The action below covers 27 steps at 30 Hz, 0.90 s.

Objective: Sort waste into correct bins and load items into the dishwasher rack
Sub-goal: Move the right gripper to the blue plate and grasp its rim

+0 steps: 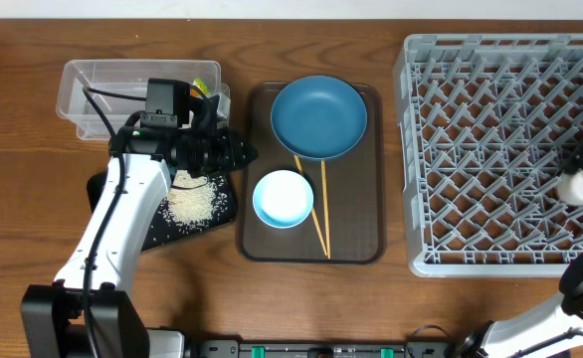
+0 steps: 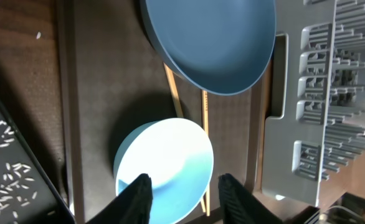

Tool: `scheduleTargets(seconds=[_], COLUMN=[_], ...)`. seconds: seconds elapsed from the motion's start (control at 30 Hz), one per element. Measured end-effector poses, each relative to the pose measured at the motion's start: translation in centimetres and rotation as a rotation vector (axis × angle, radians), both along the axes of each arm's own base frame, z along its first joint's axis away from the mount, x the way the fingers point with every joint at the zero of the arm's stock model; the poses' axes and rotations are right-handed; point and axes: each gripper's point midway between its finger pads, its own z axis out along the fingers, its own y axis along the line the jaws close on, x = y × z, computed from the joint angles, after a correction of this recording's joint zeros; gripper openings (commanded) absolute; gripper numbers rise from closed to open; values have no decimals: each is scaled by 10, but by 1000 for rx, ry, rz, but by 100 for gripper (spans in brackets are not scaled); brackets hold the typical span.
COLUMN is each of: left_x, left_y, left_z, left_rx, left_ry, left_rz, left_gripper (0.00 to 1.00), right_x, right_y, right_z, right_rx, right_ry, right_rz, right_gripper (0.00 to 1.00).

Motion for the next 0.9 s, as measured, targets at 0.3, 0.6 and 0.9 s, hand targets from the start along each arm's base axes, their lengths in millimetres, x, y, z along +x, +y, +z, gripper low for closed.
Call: scheduleTargets(seconds=[0.3,0.6,0.9], left_x=[-1,-1,-10], left_y=[0,4,3], left_z=[0,-5,-18], left_rx=[0,46,179], left_ry=[5,7,26], left_rz=[0,10,-3], left_gripper=[46,47,54], right_x=[3,22,92], right_y=[11,30,171], right_z=[0,43,136], right_rx=[58,74,93], right_ry=[-21,-184,-548], right_rz=[5,60,544], right_gripper=[93,94,99])
